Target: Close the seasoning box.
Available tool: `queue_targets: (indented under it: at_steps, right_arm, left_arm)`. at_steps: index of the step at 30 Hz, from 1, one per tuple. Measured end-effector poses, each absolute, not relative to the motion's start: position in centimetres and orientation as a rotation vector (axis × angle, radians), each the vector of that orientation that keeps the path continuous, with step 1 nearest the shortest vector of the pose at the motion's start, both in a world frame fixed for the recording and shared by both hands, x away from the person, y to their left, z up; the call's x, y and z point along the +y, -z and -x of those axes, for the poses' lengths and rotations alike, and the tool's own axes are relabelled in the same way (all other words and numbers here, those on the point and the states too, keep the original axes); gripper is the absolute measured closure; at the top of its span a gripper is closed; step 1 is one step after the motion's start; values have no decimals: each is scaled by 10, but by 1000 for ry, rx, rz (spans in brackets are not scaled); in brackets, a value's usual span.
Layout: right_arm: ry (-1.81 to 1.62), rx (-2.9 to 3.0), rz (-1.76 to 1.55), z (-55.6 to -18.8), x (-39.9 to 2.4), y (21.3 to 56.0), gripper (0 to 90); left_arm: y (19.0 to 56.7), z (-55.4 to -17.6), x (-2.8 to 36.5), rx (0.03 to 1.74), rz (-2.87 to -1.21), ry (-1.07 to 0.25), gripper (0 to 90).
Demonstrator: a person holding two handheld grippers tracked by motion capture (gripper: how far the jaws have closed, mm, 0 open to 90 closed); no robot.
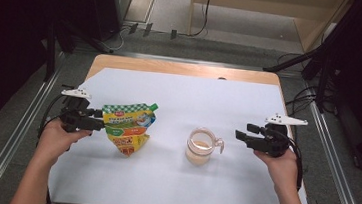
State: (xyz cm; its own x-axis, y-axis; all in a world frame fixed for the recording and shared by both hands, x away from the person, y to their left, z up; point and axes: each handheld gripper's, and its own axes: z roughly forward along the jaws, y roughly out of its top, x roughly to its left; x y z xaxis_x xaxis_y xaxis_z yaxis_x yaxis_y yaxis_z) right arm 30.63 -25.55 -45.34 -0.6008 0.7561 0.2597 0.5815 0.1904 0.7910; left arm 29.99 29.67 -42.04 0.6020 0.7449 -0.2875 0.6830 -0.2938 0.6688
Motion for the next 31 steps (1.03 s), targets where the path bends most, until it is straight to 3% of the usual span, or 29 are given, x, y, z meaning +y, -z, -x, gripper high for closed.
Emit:
queue_targets:
  at_steps: [11, 19, 21, 31]
  right_arm:
    - [-1305, 2203, -1343, -314, -267, 469, 290]
    - [-1254, 2165, -1386, -318, -277, 477, 262]
    - [-1269, 2208, -1370, -319, -278, 479, 198]
    - [-1236, 2247, -1373, -322, -274, 486, 206]
  left_arm:
    - [423, -300, 297, 1123, -2039, -102, 371]
    - [427, -301, 299, 1134, -2051, -91, 372]
    - [427, -300, 299, 1134, -2052, -78, 384]
    - [429, -299, 305, 1071, -2086, -113, 340]
